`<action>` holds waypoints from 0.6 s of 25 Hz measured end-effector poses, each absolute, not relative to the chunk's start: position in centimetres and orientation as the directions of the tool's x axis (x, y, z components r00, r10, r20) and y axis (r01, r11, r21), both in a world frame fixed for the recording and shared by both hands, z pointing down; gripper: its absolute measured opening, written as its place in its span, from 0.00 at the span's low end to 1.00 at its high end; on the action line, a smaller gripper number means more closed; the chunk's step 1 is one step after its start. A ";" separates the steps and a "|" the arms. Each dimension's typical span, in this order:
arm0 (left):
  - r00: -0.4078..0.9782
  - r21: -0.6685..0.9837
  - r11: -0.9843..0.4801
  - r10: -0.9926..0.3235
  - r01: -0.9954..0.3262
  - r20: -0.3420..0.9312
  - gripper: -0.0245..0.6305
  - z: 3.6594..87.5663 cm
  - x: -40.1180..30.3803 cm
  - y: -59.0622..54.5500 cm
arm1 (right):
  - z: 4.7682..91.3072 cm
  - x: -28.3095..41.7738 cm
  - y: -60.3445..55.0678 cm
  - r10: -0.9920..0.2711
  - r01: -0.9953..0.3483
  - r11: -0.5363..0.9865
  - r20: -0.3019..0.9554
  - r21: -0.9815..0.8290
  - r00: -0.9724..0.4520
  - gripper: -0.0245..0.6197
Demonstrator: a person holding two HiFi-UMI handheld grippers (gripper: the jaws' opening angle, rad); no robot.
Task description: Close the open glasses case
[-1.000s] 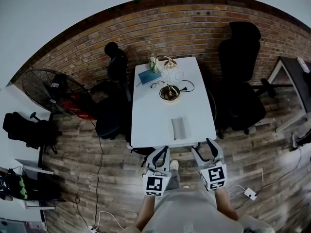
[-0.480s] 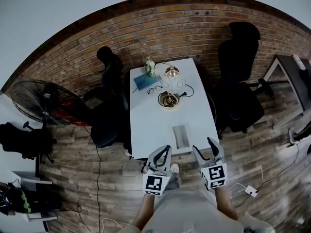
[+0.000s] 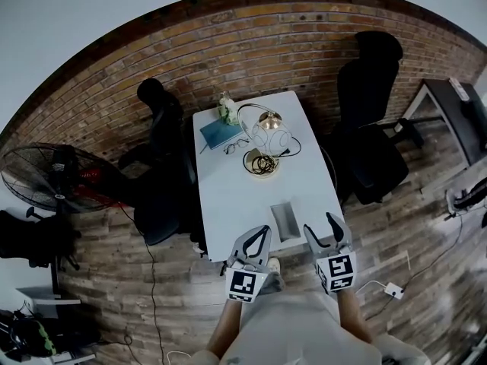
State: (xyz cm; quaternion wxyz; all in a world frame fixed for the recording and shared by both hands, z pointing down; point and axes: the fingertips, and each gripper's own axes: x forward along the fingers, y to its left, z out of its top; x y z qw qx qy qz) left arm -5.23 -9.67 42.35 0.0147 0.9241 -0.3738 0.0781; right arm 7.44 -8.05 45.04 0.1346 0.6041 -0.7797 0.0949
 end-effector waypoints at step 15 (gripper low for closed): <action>0.786 0.017 -0.802 -0.581 -0.597 0.211 0.04 47.1 -4.2 -13.4 | 48.4 7.6 -10.0 -0.909 -0.989 0.146 0.396 0.004 -0.132 0.47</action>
